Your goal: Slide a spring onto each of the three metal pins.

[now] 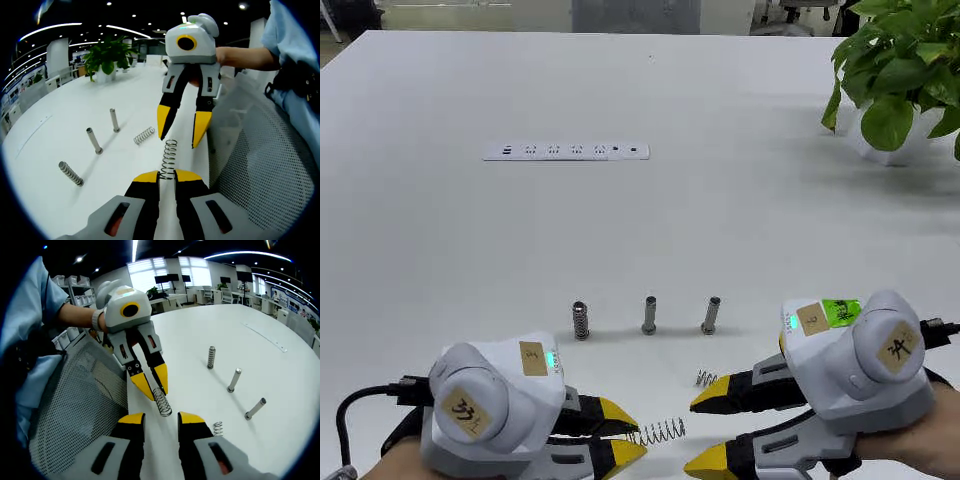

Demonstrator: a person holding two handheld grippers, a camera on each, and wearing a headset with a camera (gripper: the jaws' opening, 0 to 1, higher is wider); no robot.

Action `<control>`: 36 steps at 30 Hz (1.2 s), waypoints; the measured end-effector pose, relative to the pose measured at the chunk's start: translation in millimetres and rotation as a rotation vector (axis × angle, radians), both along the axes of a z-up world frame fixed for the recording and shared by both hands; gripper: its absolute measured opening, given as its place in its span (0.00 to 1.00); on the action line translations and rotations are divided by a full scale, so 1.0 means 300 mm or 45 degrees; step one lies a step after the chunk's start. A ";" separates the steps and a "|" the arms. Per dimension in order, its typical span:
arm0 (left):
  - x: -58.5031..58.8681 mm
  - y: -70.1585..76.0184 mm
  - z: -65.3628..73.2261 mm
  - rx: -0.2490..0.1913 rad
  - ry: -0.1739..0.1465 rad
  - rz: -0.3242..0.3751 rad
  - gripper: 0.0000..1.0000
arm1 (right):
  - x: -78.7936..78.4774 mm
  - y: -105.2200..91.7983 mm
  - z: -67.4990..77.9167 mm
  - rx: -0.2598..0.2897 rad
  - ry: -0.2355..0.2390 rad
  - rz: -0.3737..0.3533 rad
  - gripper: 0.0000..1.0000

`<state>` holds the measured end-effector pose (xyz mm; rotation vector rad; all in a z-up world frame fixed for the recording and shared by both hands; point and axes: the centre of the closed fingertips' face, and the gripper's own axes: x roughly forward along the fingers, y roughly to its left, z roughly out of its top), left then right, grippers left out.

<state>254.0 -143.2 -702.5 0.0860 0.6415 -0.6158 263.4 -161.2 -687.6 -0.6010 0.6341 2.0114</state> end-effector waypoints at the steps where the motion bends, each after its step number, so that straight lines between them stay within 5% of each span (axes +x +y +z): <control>1: -0.001 -0.002 0.003 0.000 -0.007 -0.012 0.10 | 0.000 0.003 0.002 -0.006 0.002 0.003 0.26; 23: 0.003 -0.031 0.005 -0.023 -0.006 -0.085 0.10 | -0.003 -0.004 0.006 -0.050 0.007 0.037 0.12; 36: 0.032 -0.049 -0.006 0.025 0.032 -0.112 0.10 | 0.000 0.033 0.054 -0.034 -0.116 0.070 0.12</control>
